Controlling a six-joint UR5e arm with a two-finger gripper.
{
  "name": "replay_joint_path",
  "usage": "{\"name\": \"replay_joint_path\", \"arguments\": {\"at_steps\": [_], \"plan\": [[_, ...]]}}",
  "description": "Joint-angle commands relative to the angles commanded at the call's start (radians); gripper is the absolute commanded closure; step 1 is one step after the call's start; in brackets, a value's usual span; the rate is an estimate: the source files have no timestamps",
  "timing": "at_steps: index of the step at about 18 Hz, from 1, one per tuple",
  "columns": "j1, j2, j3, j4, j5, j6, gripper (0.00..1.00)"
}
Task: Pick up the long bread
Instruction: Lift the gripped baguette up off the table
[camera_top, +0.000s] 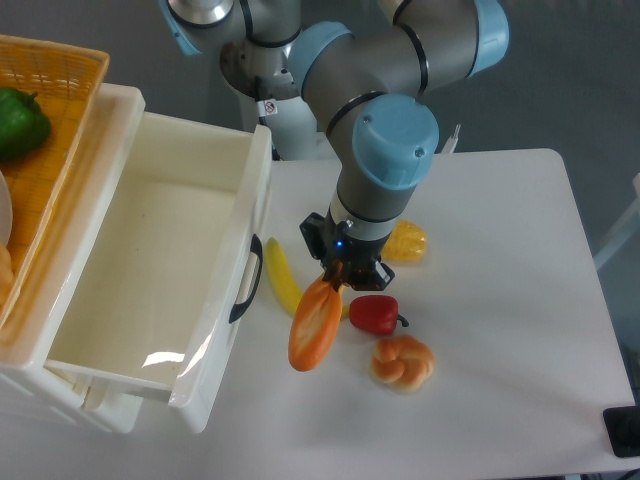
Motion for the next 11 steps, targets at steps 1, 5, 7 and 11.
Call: {"name": "replay_joint_path", "arguments": {"at_steps": [1,5,7,11], "plan": [[0.002,0.002,-0.003,0.0,0.0,0.0,1.0],[0.005,0.003,-0.009,-0.002,0.0,0.0,1.0],[0.006,0.003,-0.009,-0.006,0.0,0.0,1.0],[0.008,0.008,-0.011,-0.008,0.0,0.0,1.0]]}}
